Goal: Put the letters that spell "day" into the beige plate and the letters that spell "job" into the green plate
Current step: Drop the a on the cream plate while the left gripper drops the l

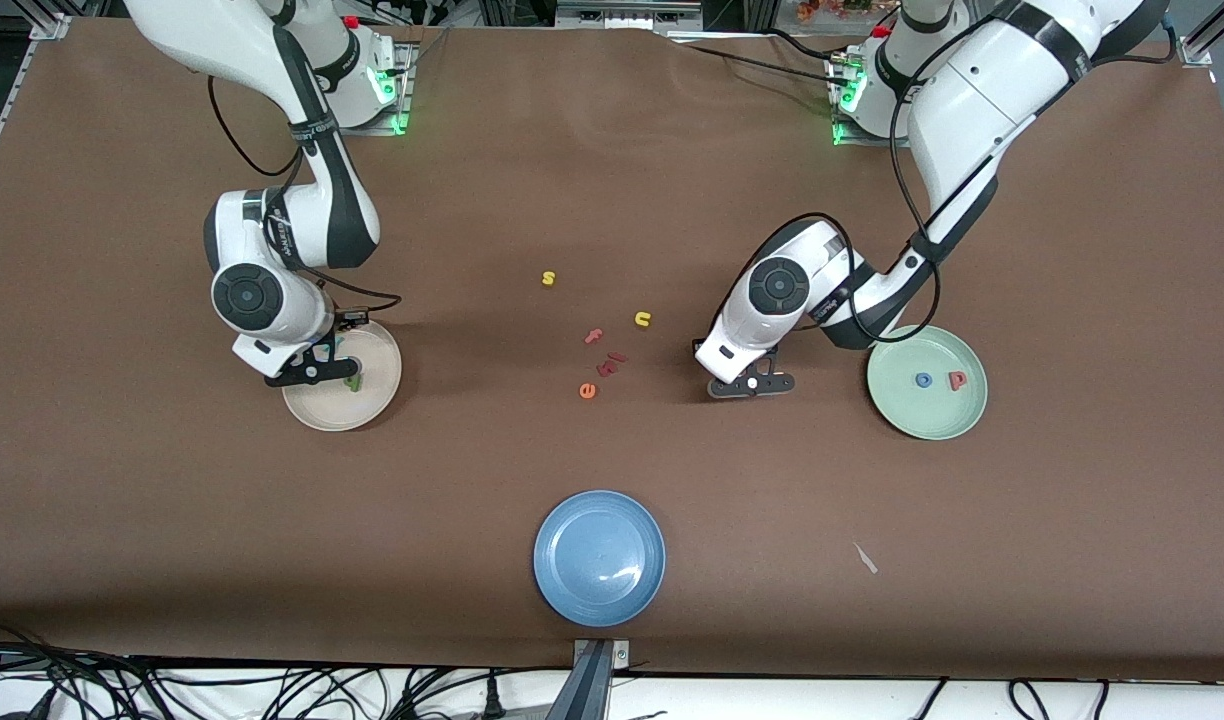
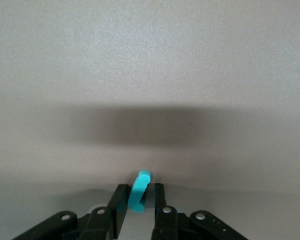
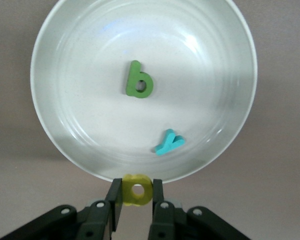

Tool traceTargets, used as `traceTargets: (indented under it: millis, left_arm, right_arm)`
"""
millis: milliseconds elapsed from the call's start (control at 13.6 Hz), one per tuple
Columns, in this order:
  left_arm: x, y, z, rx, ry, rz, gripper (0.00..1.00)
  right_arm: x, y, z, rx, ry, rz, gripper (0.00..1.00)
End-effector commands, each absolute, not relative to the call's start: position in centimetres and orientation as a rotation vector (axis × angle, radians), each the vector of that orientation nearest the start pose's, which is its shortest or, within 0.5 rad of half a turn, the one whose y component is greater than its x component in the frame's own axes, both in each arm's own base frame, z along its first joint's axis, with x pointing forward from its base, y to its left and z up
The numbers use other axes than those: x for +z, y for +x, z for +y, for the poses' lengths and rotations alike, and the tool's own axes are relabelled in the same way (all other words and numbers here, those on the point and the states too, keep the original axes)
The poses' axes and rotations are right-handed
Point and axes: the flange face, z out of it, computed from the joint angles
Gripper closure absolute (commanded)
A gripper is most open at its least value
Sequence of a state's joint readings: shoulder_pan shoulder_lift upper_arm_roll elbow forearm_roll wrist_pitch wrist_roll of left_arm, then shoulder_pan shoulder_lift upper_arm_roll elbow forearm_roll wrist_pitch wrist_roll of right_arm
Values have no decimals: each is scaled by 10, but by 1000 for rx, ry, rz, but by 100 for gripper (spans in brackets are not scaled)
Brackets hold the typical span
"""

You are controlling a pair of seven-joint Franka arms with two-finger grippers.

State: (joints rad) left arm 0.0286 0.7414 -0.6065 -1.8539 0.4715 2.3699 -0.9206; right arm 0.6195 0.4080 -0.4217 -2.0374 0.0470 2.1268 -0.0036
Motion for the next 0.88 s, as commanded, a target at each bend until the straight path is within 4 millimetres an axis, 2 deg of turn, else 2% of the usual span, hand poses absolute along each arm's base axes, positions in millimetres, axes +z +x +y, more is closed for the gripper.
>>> traceTargets:
  millis: [0, 73, 147, 367, 513, 660, 733, 806]
  left_arm:
    - [163, 536, -321, 134, -3143, -155, 95]
    - [161, 535, -321, 140, -3141, -155, 100]
    - [161, 535, -321, 143, -3140, -156, 100]
    - [176, 547, -306, 161, -3110, -212, 100]
    - [215, 561, -285, 208, -3081, -277, 100]
    - [257, 576, -246, 279, -3126, -294, 100]
    - [270, 582, -217, 324, -3112, -293, 100]
    - [275, 587, -184, 382, -3103, -283, 100]
  right_arm:
    - [229, 551, 121, 387, -3238, -304, 73]
    - [228, 552, 123, 385, -3242, -289, 34]
    - [228, 551, 124, 397, -3241, -288, 0]
    - [248, 558, 129, 381, -3230, -299, 0]
    - [294, 575, 140, 361, -3212, -321, 0]
    - [354, 595, 157, 399, -3201, -339, 0]
    - [382, 602, 171, 418, -3204, -361, 0]
    - [401, 608, 182, 404, -3208, -375, 0]
